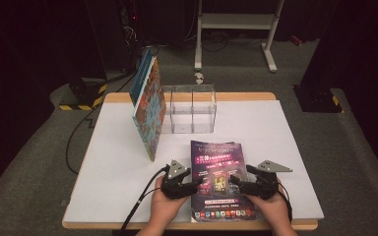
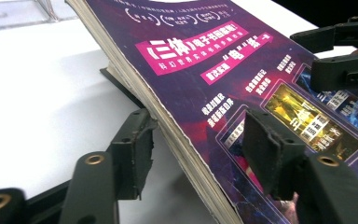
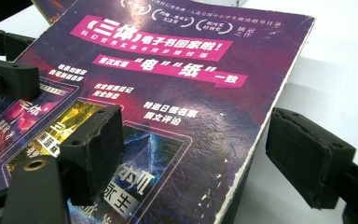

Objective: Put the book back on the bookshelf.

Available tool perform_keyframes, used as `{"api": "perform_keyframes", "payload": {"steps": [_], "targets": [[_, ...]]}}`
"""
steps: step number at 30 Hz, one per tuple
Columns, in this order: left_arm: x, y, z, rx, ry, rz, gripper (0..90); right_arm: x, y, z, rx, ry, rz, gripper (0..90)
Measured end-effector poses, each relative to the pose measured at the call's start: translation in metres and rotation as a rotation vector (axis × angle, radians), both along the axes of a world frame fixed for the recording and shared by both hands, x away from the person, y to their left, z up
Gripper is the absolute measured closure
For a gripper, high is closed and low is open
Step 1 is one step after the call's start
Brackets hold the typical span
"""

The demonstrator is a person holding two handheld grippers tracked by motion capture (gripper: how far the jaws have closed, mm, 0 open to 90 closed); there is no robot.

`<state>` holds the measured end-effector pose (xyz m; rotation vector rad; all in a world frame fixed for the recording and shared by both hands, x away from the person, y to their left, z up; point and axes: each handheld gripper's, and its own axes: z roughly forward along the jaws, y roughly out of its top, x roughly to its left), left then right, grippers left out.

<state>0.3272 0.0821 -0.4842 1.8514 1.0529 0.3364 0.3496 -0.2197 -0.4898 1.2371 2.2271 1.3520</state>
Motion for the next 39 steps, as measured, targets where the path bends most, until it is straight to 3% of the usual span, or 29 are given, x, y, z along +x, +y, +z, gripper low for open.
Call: {"api": "perform_keyframes", "payload": {"steps": [5,13,20,26,32,36,39], "targets": [[-0.003,-0.001,0.0,0.014,-0.037,0.005,53.2,0.002,0.0,-0.001,0.005,0.008,0.001,17.7],[-0.004,-0.001,-0.001,0.009,-0.046,-0.005,59.1,0.011,-0.001,-0.004,0.054,0.079,0.01,14.8],[-0.004,0.001,0.002,-0.007,-0.058,-0.006,67.5,0.012,0.0,-0.002,0.051,0.098,0.019,18.4],[-0.005,0.001,0.003,-0.014,-0.064,-0.005,73.2,0.01,-0.006,0.002,0.043,0.094,0.014,30.2],[-0.005,0.001,0.005,-0.031,-0.063,0.0,77.3,0.003,-0.006,0.009,0.011,0.047,0.01,42.6],[-0.005,0.002,0.006,-0.035,-0.063,0.009,78.7,0.0,-0.007,0.012,0.017,0.034,0.011,53.1],[-0.006,0.004,0.007,-0.036,-0.067,0.016,79.9,-0.002,-0.006,0.015,0.035,0.021,0.042,62.4]]}}
